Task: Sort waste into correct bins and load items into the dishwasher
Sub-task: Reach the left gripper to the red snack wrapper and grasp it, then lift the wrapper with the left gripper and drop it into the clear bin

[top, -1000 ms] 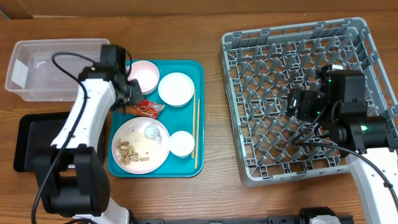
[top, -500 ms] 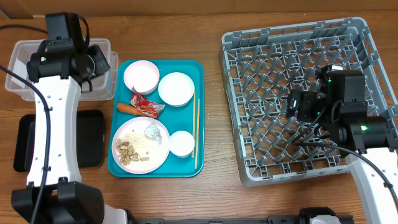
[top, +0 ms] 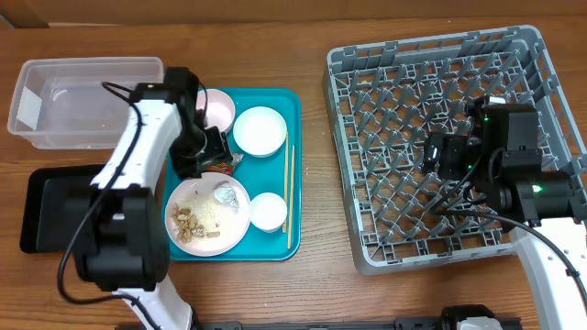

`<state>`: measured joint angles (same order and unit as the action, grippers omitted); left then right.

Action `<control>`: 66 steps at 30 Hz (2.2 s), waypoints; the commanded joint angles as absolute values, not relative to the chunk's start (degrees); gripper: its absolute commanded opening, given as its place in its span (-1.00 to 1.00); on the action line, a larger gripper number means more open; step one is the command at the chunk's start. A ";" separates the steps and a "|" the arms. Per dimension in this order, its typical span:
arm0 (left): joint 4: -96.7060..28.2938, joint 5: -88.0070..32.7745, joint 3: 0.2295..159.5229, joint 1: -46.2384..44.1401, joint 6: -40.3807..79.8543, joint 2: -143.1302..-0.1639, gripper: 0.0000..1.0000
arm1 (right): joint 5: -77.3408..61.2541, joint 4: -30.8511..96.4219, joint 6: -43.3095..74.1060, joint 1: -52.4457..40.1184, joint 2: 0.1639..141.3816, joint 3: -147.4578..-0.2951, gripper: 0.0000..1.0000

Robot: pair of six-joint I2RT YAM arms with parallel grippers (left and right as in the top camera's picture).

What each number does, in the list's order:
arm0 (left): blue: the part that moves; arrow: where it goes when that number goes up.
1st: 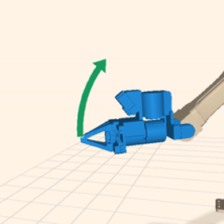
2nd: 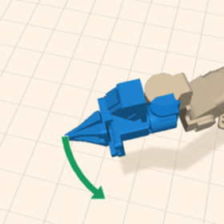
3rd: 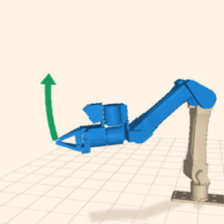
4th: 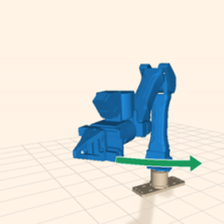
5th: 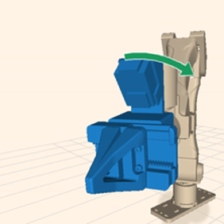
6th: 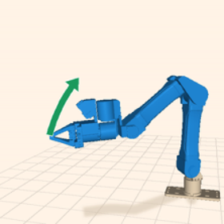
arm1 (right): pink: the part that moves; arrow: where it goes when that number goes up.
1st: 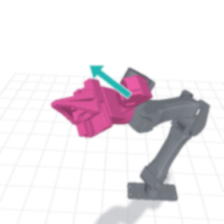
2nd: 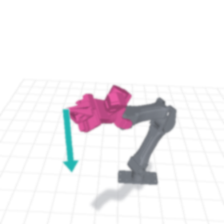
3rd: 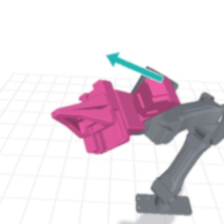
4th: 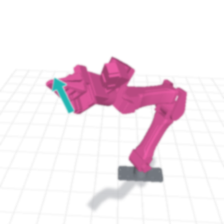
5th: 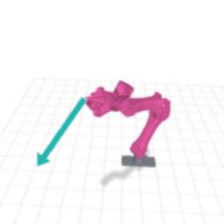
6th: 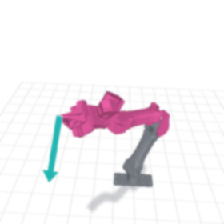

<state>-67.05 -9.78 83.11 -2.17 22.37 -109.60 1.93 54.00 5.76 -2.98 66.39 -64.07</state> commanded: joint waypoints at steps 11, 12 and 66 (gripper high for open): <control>-58.00 -10.55 82.65 -2.35 27.59 -113.14 0.16 | 2.48 54.61 5.56 -2.87 65.98 -65.54 1.00; -57.67 -10.52 82.63 -2.37 28.03 -113.14 0.06 | 2.48 54.61 5.56 -2.87 66.00 -65.54 1.00; -64.18 16.49 104.64 8.05 30.28 -100.79 -0.92 | 2.48 56.12 5.58 -2.87 65.98 -65.54 1.00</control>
<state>-65.89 11.25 104.40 4.27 30.09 -99.00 1.96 56.40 5.76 -3.01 66.39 -64.07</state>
